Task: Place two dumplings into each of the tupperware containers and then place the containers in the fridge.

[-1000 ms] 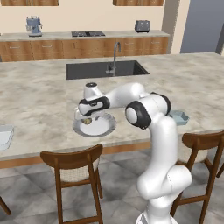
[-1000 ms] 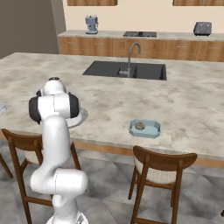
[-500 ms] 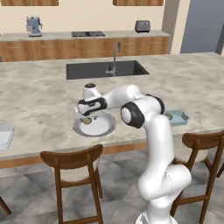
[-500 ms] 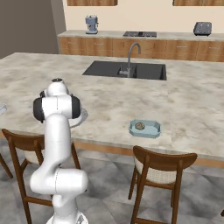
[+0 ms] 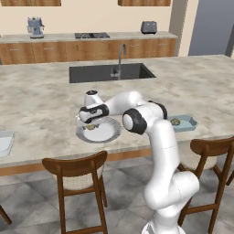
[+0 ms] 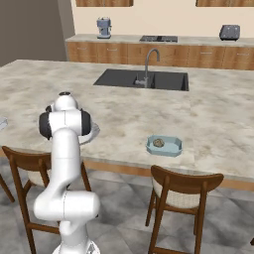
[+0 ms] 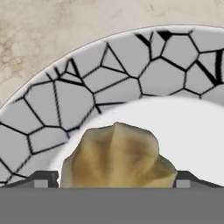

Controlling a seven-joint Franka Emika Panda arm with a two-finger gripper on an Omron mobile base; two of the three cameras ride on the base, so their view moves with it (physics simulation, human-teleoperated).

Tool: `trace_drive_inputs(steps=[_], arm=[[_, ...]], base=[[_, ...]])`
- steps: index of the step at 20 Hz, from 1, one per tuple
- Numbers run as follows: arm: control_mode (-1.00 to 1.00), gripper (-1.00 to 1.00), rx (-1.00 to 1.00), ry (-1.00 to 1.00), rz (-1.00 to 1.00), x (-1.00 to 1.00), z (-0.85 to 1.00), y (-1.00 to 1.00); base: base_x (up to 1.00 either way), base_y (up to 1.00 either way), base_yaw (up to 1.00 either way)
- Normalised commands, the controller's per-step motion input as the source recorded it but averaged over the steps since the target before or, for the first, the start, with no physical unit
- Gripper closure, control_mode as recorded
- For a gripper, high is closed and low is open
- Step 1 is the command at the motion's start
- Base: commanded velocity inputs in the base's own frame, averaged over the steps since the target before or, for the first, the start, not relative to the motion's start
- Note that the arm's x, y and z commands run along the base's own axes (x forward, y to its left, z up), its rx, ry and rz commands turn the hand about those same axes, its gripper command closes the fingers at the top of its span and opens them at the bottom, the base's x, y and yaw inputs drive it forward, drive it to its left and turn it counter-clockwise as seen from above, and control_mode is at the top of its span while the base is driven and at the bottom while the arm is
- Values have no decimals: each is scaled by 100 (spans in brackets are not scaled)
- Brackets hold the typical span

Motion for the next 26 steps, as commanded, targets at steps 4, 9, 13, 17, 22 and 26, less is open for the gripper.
trace_drive_inputs(steps=[4, 9, 13, 17, 22, 26], arm=[[-100, 100, 0, 0, 0, 0, 4, 0], [-100, 100, 0, -6, 4, 4, 45, -34], [-100, 100, 0, 0, 1, 0, 12, -100], [-100, 100, 2, 0, 0, 0, 0, -100], [-100, 100, 2, 1, 0, 0, 0, -100], [-100, 100, 4, 4, 0, 0, 0, -100]], base=[[0, 0, 0], [0, 0, 0], [0, 0, 0], [0, 0, 0], [0, 0, 0], [0, 0, 0]])
